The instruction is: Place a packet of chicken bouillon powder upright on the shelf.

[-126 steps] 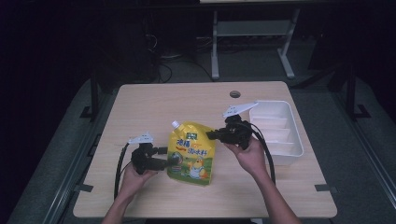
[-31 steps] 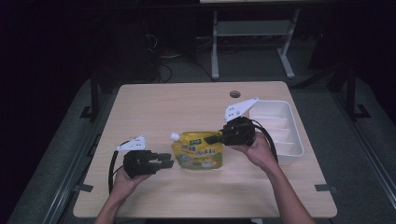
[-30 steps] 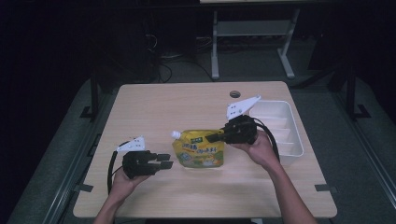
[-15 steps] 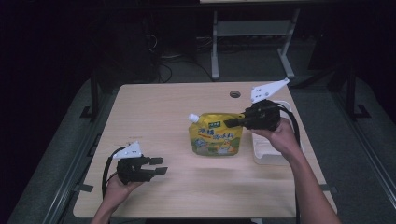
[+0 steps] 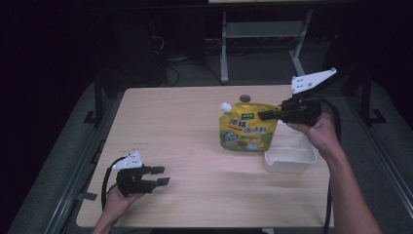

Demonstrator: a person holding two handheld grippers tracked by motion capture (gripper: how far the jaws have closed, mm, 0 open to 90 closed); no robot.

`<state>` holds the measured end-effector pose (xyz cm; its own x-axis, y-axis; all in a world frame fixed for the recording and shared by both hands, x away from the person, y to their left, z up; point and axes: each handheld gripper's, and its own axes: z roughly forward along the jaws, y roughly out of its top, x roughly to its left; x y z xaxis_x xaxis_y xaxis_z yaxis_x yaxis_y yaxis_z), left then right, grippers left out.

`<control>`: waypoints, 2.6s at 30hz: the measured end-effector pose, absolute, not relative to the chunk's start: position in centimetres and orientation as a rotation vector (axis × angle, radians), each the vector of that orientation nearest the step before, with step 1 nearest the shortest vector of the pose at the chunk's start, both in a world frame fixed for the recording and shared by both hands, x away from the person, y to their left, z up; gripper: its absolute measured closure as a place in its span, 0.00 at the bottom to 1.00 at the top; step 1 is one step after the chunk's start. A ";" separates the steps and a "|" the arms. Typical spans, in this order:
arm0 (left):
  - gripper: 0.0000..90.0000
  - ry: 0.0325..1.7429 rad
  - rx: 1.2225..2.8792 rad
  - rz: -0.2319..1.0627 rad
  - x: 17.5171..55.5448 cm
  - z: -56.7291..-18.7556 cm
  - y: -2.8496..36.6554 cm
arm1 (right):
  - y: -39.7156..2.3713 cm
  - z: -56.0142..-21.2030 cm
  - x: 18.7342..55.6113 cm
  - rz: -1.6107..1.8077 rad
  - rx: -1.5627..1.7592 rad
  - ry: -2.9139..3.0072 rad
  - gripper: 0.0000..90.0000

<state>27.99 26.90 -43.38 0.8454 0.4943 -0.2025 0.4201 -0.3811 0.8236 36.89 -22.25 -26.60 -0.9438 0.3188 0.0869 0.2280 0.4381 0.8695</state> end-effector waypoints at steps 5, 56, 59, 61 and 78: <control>0.52 0.672 2.024 0.091 28.0 -43.5 26.9 | -24.0 -26.5 36.8 1.525 0.539 2.569 1.00; 0.49 0.697 2.018 0.079 28.2 -44.2 27.3 | -34.2 -28.4 35.0 1.444 0.745 2.550 0.99; 0.49 0.702 2.012 0.078 28.2 -44.2 27.4 | -34.2 -28.8 35.2 1.426 0.762 2.559 0.99; 0.49 0.702 2.012 0.078 28.2 -44.2 27.4 | -34.2 -29.0 35.2 1.424 0.768 2.560 0.99; 0.48 0.696 2.001 0.079 28.2 -44.0 27.4 | -34.6 -31.6 35.6 1.415 0.809 2.569 0.99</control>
